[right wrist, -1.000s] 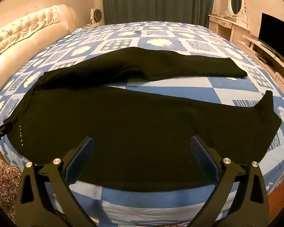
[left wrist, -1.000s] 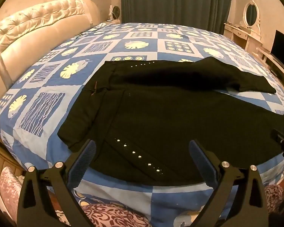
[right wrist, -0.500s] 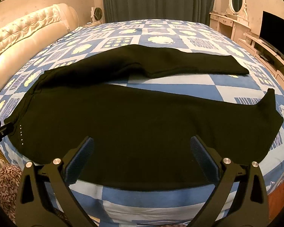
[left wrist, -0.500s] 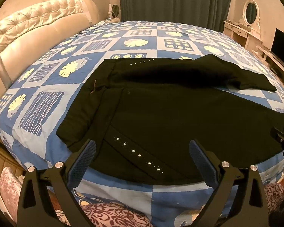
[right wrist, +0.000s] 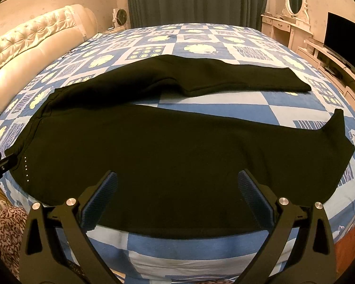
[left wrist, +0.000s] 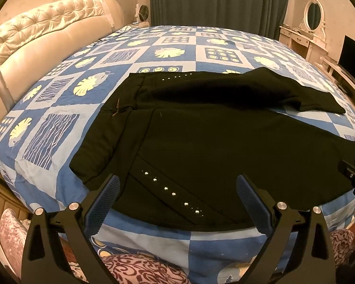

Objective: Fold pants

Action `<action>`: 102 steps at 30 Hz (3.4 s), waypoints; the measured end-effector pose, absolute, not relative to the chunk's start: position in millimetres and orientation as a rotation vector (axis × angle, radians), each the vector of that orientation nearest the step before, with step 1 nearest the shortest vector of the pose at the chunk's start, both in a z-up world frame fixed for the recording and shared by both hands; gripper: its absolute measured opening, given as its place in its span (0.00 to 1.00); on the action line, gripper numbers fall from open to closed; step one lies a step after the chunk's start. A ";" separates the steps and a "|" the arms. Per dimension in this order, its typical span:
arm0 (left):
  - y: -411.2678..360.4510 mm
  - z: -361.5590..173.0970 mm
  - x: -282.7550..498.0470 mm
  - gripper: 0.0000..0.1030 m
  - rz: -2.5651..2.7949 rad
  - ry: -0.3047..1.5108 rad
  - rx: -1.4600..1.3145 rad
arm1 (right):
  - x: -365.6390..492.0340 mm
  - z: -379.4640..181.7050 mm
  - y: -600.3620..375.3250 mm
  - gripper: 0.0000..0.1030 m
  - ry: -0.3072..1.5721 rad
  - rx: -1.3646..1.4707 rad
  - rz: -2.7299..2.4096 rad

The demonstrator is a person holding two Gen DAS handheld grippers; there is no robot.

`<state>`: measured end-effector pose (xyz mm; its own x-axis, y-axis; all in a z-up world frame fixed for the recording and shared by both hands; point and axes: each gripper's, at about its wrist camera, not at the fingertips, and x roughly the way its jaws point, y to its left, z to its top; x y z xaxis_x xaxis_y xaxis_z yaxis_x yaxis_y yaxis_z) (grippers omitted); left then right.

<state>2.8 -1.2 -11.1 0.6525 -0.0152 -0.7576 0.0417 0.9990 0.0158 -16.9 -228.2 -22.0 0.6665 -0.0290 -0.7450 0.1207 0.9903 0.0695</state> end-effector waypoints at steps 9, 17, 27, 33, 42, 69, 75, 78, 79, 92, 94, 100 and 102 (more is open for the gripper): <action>-0.5 -12.0 3.0 0.95 -0.033 0.862 0.028 | -17.0 -22.1 -228.3 0.98 0.837 0.117 -0.085; -3.7 -12.3 2.4 0.95 -0.035 0.864 0.025 | -16.9 -21.9 -228.5 0.98 0.838 0.118 -0.086; -6.6 -12.6 3.1 0.95 -0.034 0.864 0.015 | -18.4 -25.8 -239.6 0.98 0.843 0.152 -0.110; -9.0 -11.0 9.0 0.95 -0.037 0.860 0.012 | -17.9 -24.7 -242.2 0.98 0.849 0.155 -0.109; -10.9 -12.2 18.6 0.95 -0.051 0.879 0.007 | -14.5 -5.7 -296.4 0.98 0.847 0.278 -0.108; 5.8 -49.4 37.3 0.95 0.013 1.005 -0.012 | -83.4 -100.1 -662.9 0.98 0.424 1.400 -0.227; 7.2 -48.7 39.2 0.95 0.020 1.000 -0.010 | -66.0 -115.9 -664.2 0.22 0.532 1.444 -0.279; 7.6 -48.1 39.9 0.95 0.023 0.998 -0.007 | -74.0 -135.2 -659.4 0.06 0.538 1.521 -0.292; 8.4 -47.0 40.1 0.95 0.023 0.996 -0.006 | -78.2 -133.9 -659.2 0.06 0.519 1.515 -0.296; 32.2 -31.3 59.8 0.95 -0.179 1.027 -0.144 | -150.0 -122.7 -671.4 0.24 0.488 1.440 -0.461; 44.2 -28.6 66.8 0.95 -0.259 1.040 -0.219 | -155.9 -103.5 -671.7 0.57 0.460 1.398 -0.550; 85.6 -9.6 101.7 0.95 -0.312 0.969 -0.212 | -104.1 -11.5 -623.7 0.76 0.520 0.971 -0.554; 104.1 -7.6 122.5 0.95 -0.280 0.968 -0.216 | -55.2 8.3 -592.0 0.79 0.553 0.878 -0.445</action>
<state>122.5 104.1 -7.6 0.5361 -0.3287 -0.7776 0.1373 0.9428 -0.3038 -55.2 -592.0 8.3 0.7737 -0.1379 -0.6183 0.5743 0.5646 0.5928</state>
